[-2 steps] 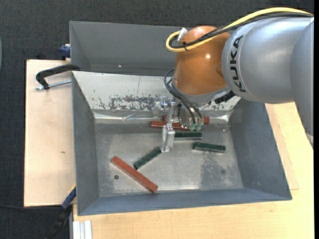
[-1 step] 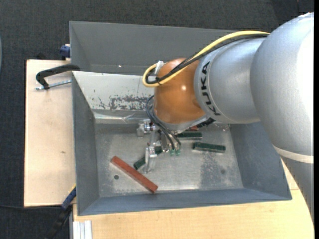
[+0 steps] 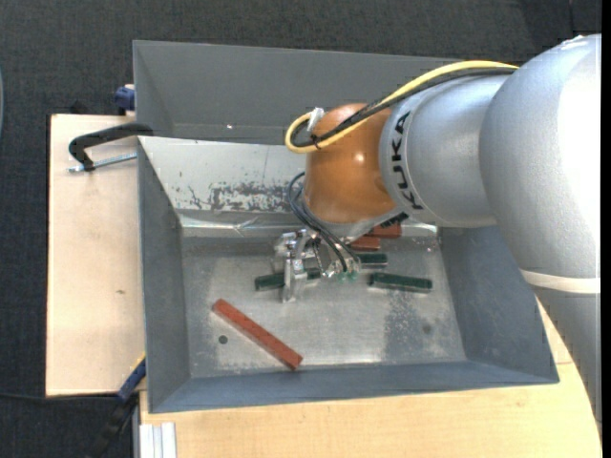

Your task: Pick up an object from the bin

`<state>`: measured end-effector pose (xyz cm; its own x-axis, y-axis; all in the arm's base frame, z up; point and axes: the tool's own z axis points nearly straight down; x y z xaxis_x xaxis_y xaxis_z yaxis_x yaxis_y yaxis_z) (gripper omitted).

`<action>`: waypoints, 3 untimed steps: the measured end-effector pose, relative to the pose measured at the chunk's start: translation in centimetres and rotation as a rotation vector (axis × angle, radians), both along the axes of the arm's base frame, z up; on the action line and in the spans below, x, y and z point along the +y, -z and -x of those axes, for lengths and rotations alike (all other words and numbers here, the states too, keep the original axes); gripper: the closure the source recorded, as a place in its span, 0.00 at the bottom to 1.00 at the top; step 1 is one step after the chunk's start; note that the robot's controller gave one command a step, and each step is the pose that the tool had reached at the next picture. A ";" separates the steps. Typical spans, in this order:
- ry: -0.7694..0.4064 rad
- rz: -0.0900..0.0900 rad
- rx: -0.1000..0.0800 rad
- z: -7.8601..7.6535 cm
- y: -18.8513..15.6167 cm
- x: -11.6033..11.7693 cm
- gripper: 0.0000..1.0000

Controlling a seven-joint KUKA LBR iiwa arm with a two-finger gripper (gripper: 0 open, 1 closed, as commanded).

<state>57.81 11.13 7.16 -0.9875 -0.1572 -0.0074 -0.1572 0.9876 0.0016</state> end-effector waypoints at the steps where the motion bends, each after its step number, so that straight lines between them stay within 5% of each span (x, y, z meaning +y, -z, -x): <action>1: 0.000 0.000 0.000 0.0 0.0 0.0 1.00; 2: -0.007 0.001 0.009 -0.6 -4.4 -0.7 1.00; 3: 0.047 0.000 0.001 0.2 -17.5 -1.1 1.00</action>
Offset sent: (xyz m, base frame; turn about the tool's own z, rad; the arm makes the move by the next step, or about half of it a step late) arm 0.0198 -0.0207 0.1163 -0.0146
